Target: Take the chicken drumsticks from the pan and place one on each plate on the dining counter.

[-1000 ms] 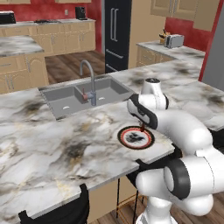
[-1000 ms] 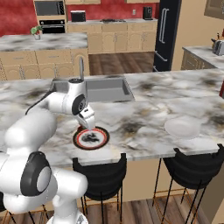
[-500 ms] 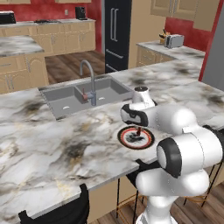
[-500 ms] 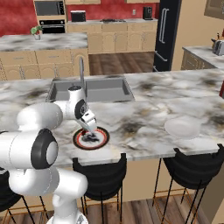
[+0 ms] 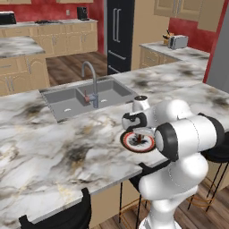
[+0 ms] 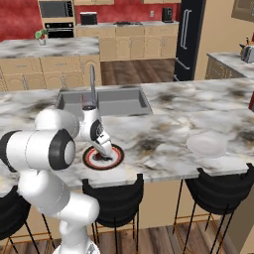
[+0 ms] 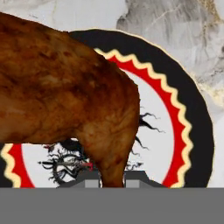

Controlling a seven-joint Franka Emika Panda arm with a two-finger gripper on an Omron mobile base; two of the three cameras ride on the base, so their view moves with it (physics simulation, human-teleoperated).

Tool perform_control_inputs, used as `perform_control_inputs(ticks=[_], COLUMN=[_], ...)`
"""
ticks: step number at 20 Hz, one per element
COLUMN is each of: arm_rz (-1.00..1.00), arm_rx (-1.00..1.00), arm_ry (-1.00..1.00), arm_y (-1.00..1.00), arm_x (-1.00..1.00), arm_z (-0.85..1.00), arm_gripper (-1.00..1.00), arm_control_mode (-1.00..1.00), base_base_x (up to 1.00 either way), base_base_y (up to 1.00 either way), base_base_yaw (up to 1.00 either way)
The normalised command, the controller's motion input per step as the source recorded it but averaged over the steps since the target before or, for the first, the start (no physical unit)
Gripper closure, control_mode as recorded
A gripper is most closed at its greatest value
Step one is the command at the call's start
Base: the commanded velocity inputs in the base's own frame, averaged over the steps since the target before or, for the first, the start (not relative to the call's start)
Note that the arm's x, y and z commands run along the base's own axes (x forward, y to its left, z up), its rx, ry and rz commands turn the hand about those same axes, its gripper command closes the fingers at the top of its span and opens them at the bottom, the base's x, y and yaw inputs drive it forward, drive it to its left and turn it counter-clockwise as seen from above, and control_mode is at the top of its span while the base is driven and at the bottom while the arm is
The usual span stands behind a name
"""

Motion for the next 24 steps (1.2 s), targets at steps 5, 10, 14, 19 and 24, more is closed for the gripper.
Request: perform_control_inputs(ticks=[5, 10, 14, 19, 24], arm_rz=[0.0, 0.0, 0.0, 0.0, 0.0], arm_rx=[0.0, 0.0, 0.0, 0.0, 0.0], arm_ry=[0.0, 0.0, 0.0, 0.0, 0.0], arm_y=[0.0, 0.0, 0.0, 0.0, 0.0], arm_x=[0.17, 0.14, 0.11, 0.03, -0.02], arm_z=[-0.25, -0.2, -0.22, -0.18, -0.1], arm_gripper=[1.0, 1.0, 1.0, 1.0, -1.0], arm_control_mode=[-1.0, -1.0, -1.0, -1.0, -1.0], base_base_x=[0.0, 0.0, 0.0, 0.0, 0.0], base_base_y=[0.0, 0.0, 0.0, 0.0, 0.0], base_base_yaw=[0.0, 0.0, 0.0, 0.0, 0.0])
